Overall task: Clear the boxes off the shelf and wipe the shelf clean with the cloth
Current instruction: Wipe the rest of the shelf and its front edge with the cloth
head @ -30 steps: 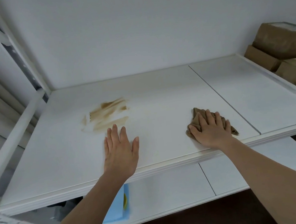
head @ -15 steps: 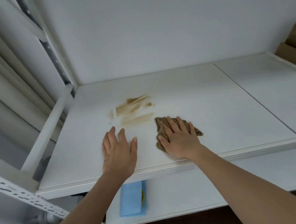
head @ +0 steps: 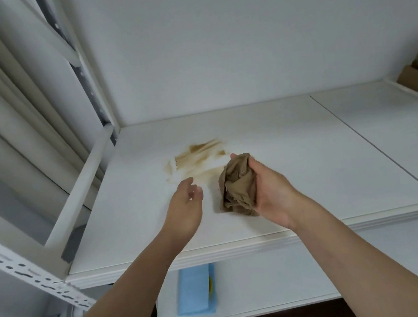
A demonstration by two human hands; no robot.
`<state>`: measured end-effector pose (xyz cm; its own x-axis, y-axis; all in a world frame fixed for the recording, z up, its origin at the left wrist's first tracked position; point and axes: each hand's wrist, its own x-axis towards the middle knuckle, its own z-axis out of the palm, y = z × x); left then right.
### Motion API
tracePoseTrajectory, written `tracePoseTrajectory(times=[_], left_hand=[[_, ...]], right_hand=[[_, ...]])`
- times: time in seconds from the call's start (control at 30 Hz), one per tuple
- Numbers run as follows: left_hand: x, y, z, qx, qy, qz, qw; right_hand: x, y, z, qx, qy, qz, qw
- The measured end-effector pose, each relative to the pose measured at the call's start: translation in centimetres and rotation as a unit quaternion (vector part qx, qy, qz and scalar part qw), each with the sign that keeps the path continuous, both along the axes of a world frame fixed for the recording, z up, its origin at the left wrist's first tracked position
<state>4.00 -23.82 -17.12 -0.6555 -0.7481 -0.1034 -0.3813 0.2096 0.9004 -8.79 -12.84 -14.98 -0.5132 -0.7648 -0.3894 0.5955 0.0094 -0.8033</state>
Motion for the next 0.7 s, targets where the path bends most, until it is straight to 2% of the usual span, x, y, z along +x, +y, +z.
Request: tracePoseTrajectory(times=[0.1,0.23,0.3,0.37,0.47,0.53,0.6,0.7], left_hand=[[-1.5,0.2,0.1,0.137,0.032,-0.005,0.990],[-2.4,0.6,0.6,0.172,0.034,-0.055,0.983],[-2.4,0.8,0.8,0.187,0.049,-0.063,0.979],[-2.5,0.8,1.0,0.218,0.065,-0.058,0.972],[-2.9,0.9,1.2,0.270,0.074,-0.051,0.959],[-3.1,1.2,1.4,0.292,0.092,-0.046,0.951],[-3.4,1.5,1.5,0.302,0.107,-0.054,0.946],[-3.6,2.0,1.5,0.329,0.125,-0.066,0.934]], right_hand=[[-0.7,0.6,0.2,-0.071,-0.112,-0.001,0.991],[-1.4,1.3,0.5,-0.085,-0.142,0.011,0.986],[-2.1,1.6,0.7,-0.024,-0.060,-0.003,0.998],[-2.6,2.0,1.4,0.067,0.069,-0.023,0.995],[-3.2,2.5,1.9,0.150,0.181,-0.052,0.971],[-3.5,2.7,1.7,0.218,0.253,-0.050,0.941],[-3.0,2.8,1.6,0.237,0.283,-0.009,0.929],[-1.9,2.6,1.0,0.196,0.248,0.078,0.945]])
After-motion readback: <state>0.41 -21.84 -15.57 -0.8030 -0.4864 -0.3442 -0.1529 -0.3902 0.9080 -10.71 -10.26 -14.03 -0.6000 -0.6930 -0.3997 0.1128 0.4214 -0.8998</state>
